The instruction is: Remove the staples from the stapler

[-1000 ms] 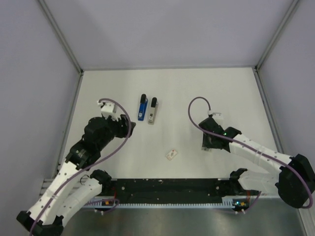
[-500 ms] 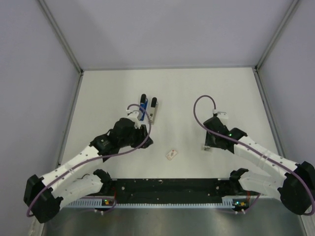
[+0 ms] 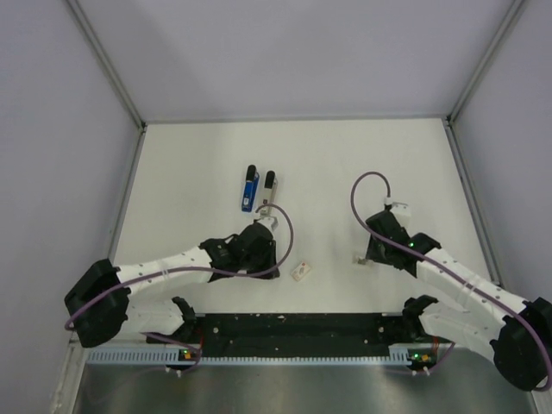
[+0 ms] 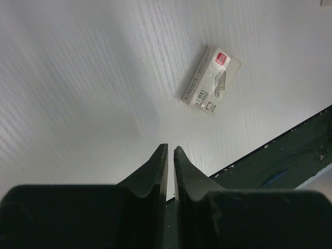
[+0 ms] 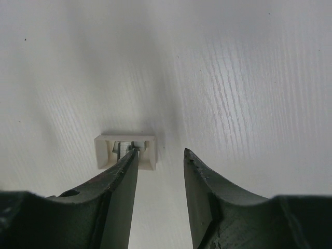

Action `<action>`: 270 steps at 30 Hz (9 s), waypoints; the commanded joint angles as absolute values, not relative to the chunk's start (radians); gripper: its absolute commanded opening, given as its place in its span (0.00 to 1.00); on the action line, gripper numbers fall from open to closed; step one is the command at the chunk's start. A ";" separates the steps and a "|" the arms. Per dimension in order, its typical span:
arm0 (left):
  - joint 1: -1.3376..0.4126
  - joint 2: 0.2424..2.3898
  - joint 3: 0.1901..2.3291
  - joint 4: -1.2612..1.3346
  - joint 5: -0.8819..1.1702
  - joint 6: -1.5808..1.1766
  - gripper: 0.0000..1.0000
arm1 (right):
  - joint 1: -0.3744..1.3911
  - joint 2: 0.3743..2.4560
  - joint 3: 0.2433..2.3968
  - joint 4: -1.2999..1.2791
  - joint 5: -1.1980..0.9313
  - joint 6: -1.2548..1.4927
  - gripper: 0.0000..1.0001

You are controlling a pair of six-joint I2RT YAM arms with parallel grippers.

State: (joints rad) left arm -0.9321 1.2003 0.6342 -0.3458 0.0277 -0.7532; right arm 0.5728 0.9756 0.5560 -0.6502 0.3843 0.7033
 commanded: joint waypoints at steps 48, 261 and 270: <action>-0.936 1.674 0.937 -0.192 0.040 -0.666 0.05 | 0.545 1.175 0.546 -0.508 0.350 0.720 0.34; -1.015 1.577 0.755 -0.032 -0.015 -0.879 0.00 | 1.022 1.344 0.724 -0.678 0.413 1.002 0.00; -1.017 1.580 0.756 -0.032 -0.017 -0.877 0.00 | 1.035 1.368 0.742 -0.664 0.408 1.003 0.00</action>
